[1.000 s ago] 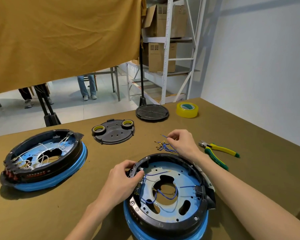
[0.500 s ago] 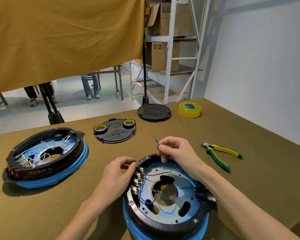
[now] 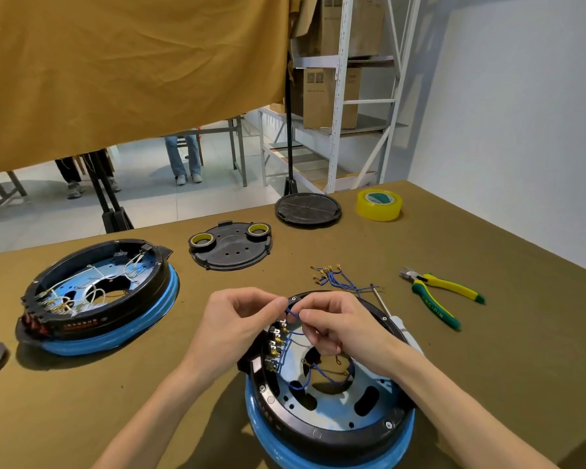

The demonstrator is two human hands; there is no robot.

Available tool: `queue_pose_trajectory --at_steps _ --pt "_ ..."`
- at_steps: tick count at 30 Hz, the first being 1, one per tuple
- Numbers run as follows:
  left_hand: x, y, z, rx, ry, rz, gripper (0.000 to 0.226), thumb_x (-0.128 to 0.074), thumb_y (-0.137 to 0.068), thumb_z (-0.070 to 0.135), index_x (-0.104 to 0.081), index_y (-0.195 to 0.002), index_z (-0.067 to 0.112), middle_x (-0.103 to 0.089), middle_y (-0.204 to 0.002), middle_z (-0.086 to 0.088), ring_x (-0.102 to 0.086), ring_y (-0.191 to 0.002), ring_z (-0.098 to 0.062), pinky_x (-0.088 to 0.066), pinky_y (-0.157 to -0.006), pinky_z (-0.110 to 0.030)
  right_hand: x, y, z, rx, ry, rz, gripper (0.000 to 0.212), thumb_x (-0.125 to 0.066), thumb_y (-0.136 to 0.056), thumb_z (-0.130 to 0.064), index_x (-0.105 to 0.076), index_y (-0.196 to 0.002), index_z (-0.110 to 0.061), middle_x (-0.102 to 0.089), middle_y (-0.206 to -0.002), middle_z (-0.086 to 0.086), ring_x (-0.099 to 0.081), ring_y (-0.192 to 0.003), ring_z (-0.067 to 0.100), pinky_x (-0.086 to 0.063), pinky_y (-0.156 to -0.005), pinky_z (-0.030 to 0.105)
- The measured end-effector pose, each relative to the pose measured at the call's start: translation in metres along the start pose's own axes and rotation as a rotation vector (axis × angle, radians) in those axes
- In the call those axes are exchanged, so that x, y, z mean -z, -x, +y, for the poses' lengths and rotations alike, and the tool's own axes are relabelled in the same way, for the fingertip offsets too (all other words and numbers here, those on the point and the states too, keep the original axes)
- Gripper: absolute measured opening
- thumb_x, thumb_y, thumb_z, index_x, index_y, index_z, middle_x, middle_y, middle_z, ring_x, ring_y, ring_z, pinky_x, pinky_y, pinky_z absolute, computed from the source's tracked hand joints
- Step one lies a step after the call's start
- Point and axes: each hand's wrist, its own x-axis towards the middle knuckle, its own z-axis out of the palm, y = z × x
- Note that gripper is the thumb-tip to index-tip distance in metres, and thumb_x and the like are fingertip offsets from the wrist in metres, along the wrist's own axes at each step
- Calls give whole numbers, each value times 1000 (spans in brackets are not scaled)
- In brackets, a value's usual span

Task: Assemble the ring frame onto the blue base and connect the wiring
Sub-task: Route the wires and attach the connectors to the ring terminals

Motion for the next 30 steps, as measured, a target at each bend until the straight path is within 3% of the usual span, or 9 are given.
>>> queue_pose_trajectory --at_steps 4,9,12,16,20,23,26,30 --pt "1 0 -3 12 -27 -35 11 -74 -92 30 -83 -89 25 -80 -86 0 -77 -84 -14 -58 -75 -20 -3 1 1 -2 93 4 14 -59 -104 -13 -70 -101 -5 -50 -58 8 -28 -42 14 -19 -45 23" --pt "12 -3 2 11 -95 -51 21 -64 -100 28 -83 -93 23 -79 -86 5 -71 -80 0 -50 -72 -9 -5 3 -1 -37 119 4 14 -54 -105 -10 -66 -104 -2 -51 -55 6 -29 -40 14 -20 -42 21" --pt "17 -4 -1 23 -194 -106 18 -62 -101 23 -80 -101 27 -79 -93 11 -72 -89 -3 -54 -74 -13 -8 4 -3 -49 159 4 19 -50 -106 -8 -63 -102 5 -54 -58 6 -35 -43 14 -26 -45 24" --pt "21 -7 -7 76 -373 -144 17 -62 -101 27 -75 -111 33 -75 -102 17 -68 -97 -2 -57 -82 -22 -12 5 -5 -69 243 8 20 -45 -108 -6 -62 -99 -1 -46 -53 1 -31 -42 9 -25 -44 18" --pt "25 -7 -9 110 -409 -182 17 -61 -101 32 -71 -114 36 -72 -105 21 -65 -97 8 -51 -77 -11 -14 7 -7 -57 302 59 17 -50 -106 -10 -63 -101 0 -41 -51 -9 -27 -45 12 -21 -47 26" --pt "25 -6 -11 121 -427 -199 17 -61 -101 34 -70 -116 37 -71 -107 23 -63 -98 11 -51 -79 -12 -17 9 -12 54 321 104 21 -51 -106 -8 -64 -100 8 -43 -51 -12 -30 -44 5 -25 -46 17" --pt "26 -7 -12 123 -442 -202 17 -61 -101 37 -70 -116 37 -71 -108 21 -62 -99 13 -50 -79 -14 -19 11 -26 97 361 105 22 -54 -105 -9 -69 -96 3 -41 -54 -7 -31 -46 5 -27 -46 13" --pt "26 -7 -11 117 -466 -222 16 -61 -101 39 -67 -116 39 -68 -111 23 -60 -99 15 -50 -77 -12 -26 15 -33 -122 357 24 22 -58 -103 -18 -76 -96 -7 -38 -57 1 -28 -43 8 -24 -42 15"
